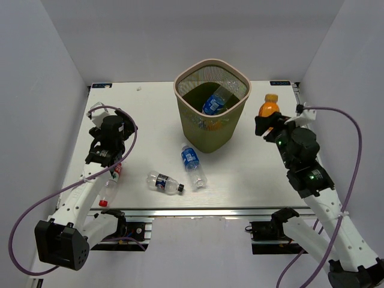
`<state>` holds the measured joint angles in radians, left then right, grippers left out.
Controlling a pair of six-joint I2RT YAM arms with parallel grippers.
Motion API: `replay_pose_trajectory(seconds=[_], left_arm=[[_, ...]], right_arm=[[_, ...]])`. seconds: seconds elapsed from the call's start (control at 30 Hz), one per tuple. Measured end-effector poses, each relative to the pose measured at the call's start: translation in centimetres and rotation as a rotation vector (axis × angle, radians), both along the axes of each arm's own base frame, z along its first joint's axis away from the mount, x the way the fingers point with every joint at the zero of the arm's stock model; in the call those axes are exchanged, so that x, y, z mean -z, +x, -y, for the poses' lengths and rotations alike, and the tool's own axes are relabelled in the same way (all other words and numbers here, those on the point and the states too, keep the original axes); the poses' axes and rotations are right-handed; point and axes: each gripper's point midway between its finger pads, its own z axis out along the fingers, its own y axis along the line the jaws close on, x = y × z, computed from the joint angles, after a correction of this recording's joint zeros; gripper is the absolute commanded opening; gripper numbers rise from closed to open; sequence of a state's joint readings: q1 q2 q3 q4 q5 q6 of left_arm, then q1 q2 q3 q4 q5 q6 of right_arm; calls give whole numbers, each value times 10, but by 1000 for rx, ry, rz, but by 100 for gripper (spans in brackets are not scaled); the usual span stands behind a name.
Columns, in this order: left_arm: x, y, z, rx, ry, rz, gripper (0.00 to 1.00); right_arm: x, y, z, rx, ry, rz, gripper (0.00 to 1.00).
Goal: Put the plastic bottles in the bin
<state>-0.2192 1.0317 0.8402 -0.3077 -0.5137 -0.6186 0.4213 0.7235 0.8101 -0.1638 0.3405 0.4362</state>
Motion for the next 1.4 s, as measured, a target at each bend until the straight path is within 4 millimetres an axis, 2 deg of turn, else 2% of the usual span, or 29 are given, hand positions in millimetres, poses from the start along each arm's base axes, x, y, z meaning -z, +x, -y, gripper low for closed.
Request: replay_pose_trajectory(seconds=[0.07, 0.17, 0.23, 0.3, 0.37, 0.47, 0.57, 0.63, 0.7, 0.8, 1.0, 1.13, 1.2, 1.3, 1.4], left_arm=[[0, 0, 0, 1, -1, 0, 98], [0, 0, 1, 4, -1, -1, 98], [1, 0, 1, 6, -2, -2, 98], [3, 0, 2, 12, -4, -6, 98], [5, 0, 3, 19, -6, -12, 98], [8, 1, 4, 21, -5, -23, 98], [11, 1, 4, 23, -4, -34, 98], [12, 1, 5, 26, -4, -36, 98], [13, 2, 5, 28, -3, -39, 98], [14, 2, 5, 30, -2, -43, 98], [20, 3, 9, 46, -7, -61, 98], [21, 3, 10, 54, -11, -65, 98], [21, 3, 11, 56, -12, -66, 98], [21, 3, 11, 58, -13, -66, 98], [21, 3, 13, 62, -20, -66, 98]], right_arm=[[-40, 2, -3, -24, -10, 88, 44], [-93, 16, -18, -90, -41, 181, 44], [-123, 30, -33, -142, -63, 228, 44], [-141, 52, -54, -206, -92, 249, 46], [-144, 76, -77, -271, -127, 244, 48], [-123, 106, -113, -364, -184, 189, 53], [-93, 121, -143, -439, -245, 118, 76], [-72, 121, -156, -482, -282, 71, 84], [-62, 119, -165, -514, -310, 47, 89], [-63, 114, -168, -534, -327, 46, 89], [-85, 99, -168, -580, -321, 100, 89], [-107, 77, -168, -626, -328, 161, 89], [-118, 59, -171, -659, -342, 199, 89], [-134, 20, -181, -740, -363, 268, 89], [-134, -27, -193, -833, -370, 310, 89]])
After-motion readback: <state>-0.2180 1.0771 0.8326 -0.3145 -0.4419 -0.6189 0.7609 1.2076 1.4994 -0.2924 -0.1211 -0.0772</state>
